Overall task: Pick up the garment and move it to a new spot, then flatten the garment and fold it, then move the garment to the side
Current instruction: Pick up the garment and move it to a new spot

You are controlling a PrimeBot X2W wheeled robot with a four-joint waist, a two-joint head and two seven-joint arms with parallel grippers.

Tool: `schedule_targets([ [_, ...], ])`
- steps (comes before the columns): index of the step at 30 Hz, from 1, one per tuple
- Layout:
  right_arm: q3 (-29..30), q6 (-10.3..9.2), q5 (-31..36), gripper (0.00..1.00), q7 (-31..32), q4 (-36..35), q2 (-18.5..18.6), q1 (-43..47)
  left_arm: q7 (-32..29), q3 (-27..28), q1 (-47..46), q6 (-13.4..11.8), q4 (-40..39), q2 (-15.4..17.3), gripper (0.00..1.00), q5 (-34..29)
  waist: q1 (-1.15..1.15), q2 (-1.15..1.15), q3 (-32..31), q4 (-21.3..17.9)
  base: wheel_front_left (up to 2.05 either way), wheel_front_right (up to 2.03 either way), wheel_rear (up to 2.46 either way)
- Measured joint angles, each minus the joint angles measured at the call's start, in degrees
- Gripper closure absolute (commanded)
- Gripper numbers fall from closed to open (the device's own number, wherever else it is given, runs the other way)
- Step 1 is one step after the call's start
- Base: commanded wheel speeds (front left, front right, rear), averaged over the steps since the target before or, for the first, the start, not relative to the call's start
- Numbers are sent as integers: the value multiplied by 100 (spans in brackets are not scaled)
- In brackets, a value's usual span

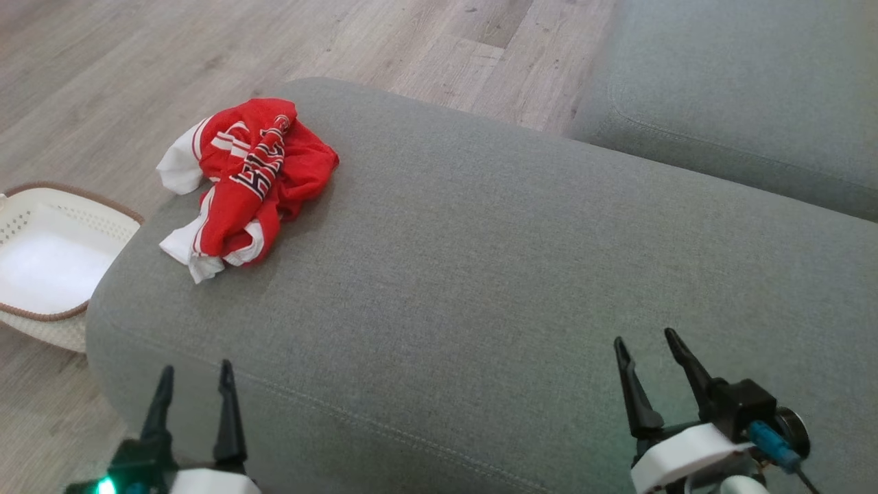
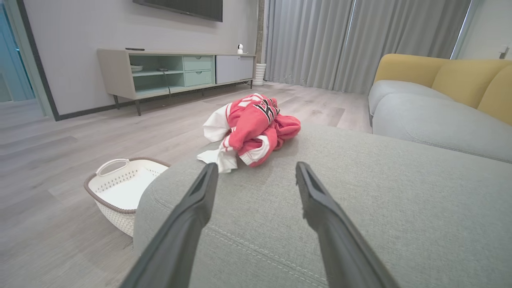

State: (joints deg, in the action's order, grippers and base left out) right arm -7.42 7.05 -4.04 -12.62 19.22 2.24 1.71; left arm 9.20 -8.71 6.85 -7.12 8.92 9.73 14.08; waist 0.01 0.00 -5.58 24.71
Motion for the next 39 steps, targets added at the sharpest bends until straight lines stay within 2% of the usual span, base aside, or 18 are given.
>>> schedule_targets([
  [6, 186, 0, 66, 0, 4, -208, 0, 17, -258, 168, -436, 65, -234, 479, 0, -15, -2, 0, 48, 16, 0, 0, 0],
  [7, 214, 0, 143, 0, 54, -338, 0, 16, -391, 296, -865, 132, -357, 706, 0, -51, -1, 0, 126, -34, 0, 0, 0],
  [11, 238, 0, 305, 0, 221, -576, 1, 11, -688, 474, -2039, 322, -445, 1237, 0, -140, -1, 0, 341, -194, 0, 0, 0],
  [14, 257, 0, 459, 0, 376, -786, 2, -7, -969, 533, -2858, 549, -371, 1534, 0, -125, -1, 0, 545, -333, 0, 0, 0],
  [20, 300, 1, 762, 0, 681, -1210, 18, -464, -1631, 526, -4129, 1036, 536, 1735, 0, 253, 1, 0, 1196, -587, 0, 0, 0],
  [24, 307, 1, 943, 0, 788, -1377, 33, -809, -2097, 401, -4618, 1266, 1258, 1866, 0, 435, 1, 0, 1680, -761, 0, 0, 0],
  [33, 341, 1, 1128, 0, 906, -1486, 47, -1034, -2673, 116, -4862, 1378, 2488, 1844, 0, 876, 1, 0, 2527, -1040, 0, 0, 0],
  [39, 397, 1, 1178, 0, 907, -1548, 54, -1237, -2680, 199, -4886, 1325, 3088, 1846, 0, 991, 1, 0, 2940, -1220, 0, 0, 0],
])
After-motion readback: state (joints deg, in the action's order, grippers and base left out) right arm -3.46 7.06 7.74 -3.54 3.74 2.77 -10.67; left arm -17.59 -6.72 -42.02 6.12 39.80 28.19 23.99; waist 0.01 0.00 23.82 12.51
